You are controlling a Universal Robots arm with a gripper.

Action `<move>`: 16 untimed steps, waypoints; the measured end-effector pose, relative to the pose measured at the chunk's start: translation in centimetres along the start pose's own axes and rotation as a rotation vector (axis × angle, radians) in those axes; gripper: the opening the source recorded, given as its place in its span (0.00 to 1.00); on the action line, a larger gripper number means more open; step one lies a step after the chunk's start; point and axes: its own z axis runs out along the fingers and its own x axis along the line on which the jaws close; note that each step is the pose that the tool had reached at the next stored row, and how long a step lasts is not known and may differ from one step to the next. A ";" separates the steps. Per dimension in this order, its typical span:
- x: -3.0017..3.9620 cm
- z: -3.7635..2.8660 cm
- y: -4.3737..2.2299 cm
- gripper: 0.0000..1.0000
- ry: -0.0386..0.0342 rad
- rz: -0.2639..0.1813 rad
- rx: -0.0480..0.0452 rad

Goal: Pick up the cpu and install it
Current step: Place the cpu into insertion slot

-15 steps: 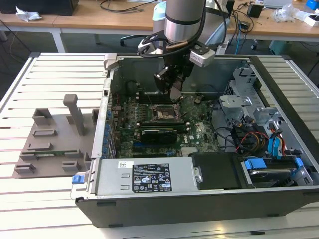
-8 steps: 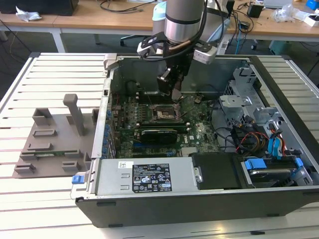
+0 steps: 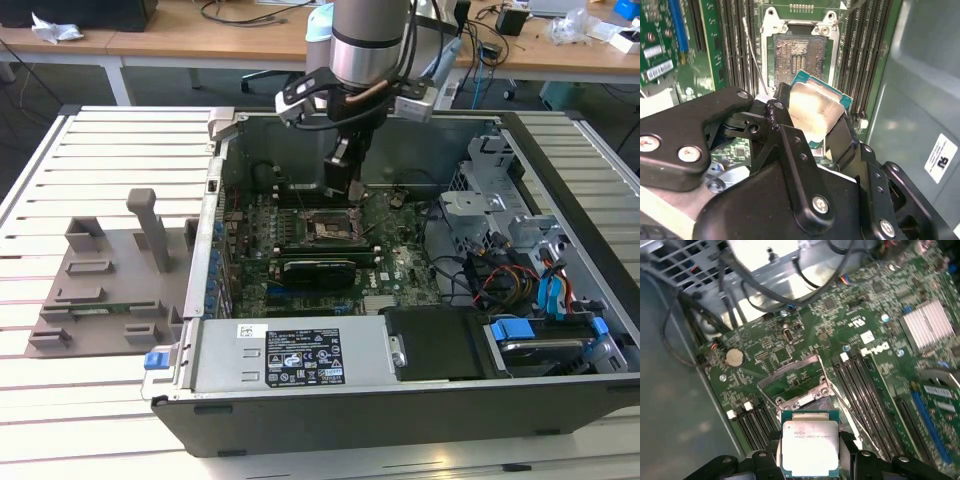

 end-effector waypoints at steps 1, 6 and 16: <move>0.00 0.00 0.00 0.55 -0.0002 -0.017 -0.0002; 0.00 0.00 0.00 0.55 -0.0002 -0.112 -0.0008; 0.00 0.00 0.00 0.55 0.0008 -0.257 -0.0013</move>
